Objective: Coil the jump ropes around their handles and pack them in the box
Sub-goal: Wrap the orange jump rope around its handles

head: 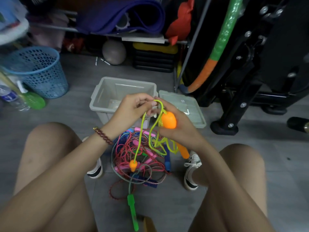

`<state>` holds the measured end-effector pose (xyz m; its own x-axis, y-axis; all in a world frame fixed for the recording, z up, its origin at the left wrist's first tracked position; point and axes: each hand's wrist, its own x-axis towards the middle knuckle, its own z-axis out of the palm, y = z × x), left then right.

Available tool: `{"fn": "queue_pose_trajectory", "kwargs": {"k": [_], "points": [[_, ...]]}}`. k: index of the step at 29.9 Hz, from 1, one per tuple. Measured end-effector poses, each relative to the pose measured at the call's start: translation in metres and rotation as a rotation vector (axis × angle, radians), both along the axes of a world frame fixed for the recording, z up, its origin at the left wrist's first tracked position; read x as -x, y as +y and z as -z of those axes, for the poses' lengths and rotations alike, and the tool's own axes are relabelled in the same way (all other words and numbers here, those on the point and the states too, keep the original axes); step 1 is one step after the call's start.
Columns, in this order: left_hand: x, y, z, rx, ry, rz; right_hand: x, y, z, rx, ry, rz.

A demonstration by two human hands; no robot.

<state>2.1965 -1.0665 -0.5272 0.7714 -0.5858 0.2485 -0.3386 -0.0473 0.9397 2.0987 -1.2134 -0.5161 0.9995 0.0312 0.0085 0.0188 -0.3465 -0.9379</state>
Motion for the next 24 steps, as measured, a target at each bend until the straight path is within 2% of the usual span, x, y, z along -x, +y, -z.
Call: {"fn": "queue_pose_trajectory", "kwargs": {"k": [4, 6, 7, 9, 11, 14, 16, 20, 21, 24], "points": [[-0.002, -0.001, 0.001, 0.001, 0.063, -0.038, -0.004, 0.001, -0.003, -0.223, 0.024, 0.087], [0.000, -0.001, 0.001, -0.012, 0.098, -0.034, -0.002, -0.006, -0.006, -0.357, 0.049, 0.021], [0.001, -0.001, 0.001, -0.023, 0.100, -0.015, -0.001, -0.008, -0.008, -0.355, 0.049, -0.017], [0.005, 0.000, 0.002, -0.046, 0.082, 0.027, 0.001, -0.009, -0.010, -0.207, 0.001, -0.028], [0.006, 0.000, 0.003, -0.031, 0.090, 0.058, -0.001, -0.007, -0.009, -0.083, -0.077, 0.077], [0.002, 0.000, 0.011, -0.054, 0.121, 0.214, -0.001, -0.005, -0.009, -0.151, -0.199, 0.234], [-0.004, 0.002, 0.027, -0.182, 0.127, 0.346, 0.000, -0.008, -0.015, -0.183, -0.301, 0.293], [-0.018, 0.009, 0.069, -0.750, -0.010, 0.456, 0.004, -0.021, -0.023, -0.209, -0.443, 0.425], [-0.021, 0.011, 0.079, -0.835, -0.009, 0.488, 0.004, -0.026, -0.024, -0.221, -0.453, 0.472], [-0.024, 0.015, 0.097, -0.850, 0.071, 0.406, 0.006, -0.033, -0.023, -0.223, -0.442, 0.562]]}}
